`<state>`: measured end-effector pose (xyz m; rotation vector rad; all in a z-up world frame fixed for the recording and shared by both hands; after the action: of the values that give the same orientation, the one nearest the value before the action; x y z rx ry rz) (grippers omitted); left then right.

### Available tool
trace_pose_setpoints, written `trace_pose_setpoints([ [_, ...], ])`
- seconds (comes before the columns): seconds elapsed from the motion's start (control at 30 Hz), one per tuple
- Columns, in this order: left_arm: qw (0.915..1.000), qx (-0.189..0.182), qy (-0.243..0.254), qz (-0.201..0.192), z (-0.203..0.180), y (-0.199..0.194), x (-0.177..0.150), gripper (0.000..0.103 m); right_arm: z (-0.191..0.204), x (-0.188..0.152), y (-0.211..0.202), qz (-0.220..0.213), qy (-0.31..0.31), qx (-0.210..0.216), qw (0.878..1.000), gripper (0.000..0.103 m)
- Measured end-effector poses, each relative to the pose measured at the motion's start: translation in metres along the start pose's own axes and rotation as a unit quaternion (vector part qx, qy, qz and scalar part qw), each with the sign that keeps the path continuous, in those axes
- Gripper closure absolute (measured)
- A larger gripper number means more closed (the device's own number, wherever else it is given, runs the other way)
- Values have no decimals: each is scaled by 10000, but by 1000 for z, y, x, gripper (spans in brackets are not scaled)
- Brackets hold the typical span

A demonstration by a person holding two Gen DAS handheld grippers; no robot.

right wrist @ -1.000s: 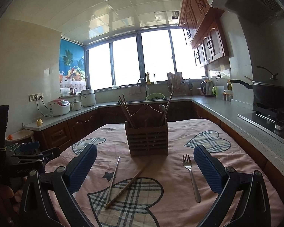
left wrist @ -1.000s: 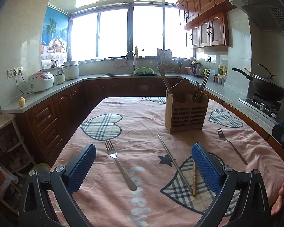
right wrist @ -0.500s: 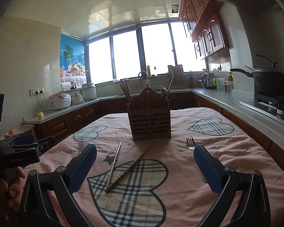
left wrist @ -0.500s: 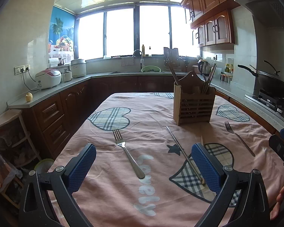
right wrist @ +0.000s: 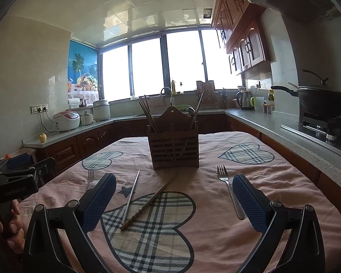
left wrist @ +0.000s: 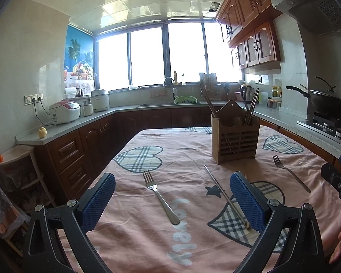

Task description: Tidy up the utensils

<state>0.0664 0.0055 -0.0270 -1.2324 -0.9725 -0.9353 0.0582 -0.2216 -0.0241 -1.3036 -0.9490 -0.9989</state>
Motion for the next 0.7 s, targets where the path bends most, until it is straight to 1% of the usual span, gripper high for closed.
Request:
trace_pose_setpoints([
  [0.07,9999,-33,107,-43,-4,-2,-3,1,0,0,-1,-25,-5,3,10000,0],
  [0.13,9999,-43,141,8,-6,-1,-7,1,0,0,-2,-42,-19,7,10000,0],
  [0.3,9984,-352,51,428,-6,7,-8,1,0,-2,-1,87,46,12,10000,0],
  [0.53,9972,-328,-75,672,-1,12,1,1,-3,-3,1,283,158,-67,9995,0],
  [0.7,9962,-288,-87,812,-3,13,2,1,-1,-1,-2,335,166,-62,9993,0],
])
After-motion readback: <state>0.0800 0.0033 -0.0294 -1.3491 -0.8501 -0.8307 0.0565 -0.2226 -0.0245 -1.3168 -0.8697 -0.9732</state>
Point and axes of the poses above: each gripper's, at about its wrist camera, not at the fingertips, and y roughly the way its jaws point, z to its left, x to its top, the point moved 3 cm from there along y, roughly the way its jaws point, and after that the axes turned 2 degrees about x, right-handed, at the moved point
